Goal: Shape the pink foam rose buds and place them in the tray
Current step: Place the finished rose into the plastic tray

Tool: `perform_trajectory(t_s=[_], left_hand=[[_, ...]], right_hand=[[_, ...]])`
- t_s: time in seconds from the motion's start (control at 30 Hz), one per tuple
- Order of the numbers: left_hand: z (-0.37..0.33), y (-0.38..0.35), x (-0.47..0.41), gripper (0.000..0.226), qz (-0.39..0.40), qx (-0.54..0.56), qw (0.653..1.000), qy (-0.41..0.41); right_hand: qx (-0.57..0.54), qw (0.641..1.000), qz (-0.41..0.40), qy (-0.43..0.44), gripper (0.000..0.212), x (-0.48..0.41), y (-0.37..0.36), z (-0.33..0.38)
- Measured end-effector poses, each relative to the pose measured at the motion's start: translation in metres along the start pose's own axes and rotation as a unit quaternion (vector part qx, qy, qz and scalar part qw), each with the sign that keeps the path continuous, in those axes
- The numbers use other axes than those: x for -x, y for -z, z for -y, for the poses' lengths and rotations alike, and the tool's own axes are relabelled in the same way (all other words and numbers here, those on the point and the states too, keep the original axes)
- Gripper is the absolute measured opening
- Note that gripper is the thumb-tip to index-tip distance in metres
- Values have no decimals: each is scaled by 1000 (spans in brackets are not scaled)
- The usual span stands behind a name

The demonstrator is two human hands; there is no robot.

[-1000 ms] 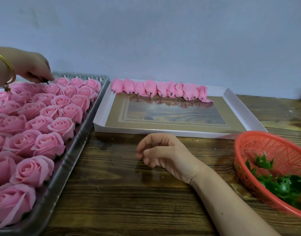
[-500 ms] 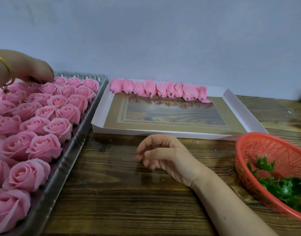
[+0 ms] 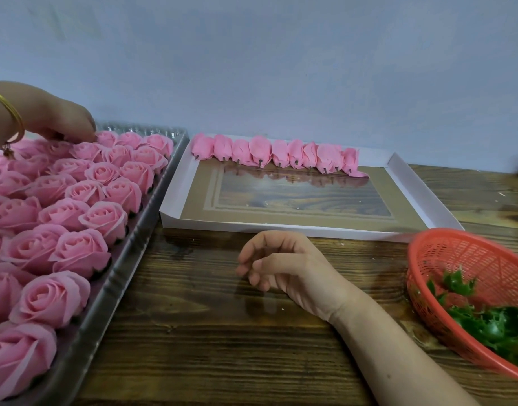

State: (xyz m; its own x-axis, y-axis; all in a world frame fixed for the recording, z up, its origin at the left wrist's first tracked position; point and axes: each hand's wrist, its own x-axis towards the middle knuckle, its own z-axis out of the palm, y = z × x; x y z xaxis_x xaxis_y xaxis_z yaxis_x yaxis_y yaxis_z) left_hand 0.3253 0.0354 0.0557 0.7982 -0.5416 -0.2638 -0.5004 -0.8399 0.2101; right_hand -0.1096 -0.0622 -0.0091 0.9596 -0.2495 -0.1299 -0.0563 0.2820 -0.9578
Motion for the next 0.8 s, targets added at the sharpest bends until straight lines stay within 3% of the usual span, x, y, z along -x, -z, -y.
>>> perform_trajectory(t_s=[0.6, 0.8], left_hand=[[-4, -1, -1, 24, -102, -80, 991, -35], [-13, 0, 3, 15, -92, -69, 993, -17]], right_hand=[[5, 1000, -4, 4, 18, 1, -1, 0], [2, 1000, -6, 5, 18, 0, -1, 0]])
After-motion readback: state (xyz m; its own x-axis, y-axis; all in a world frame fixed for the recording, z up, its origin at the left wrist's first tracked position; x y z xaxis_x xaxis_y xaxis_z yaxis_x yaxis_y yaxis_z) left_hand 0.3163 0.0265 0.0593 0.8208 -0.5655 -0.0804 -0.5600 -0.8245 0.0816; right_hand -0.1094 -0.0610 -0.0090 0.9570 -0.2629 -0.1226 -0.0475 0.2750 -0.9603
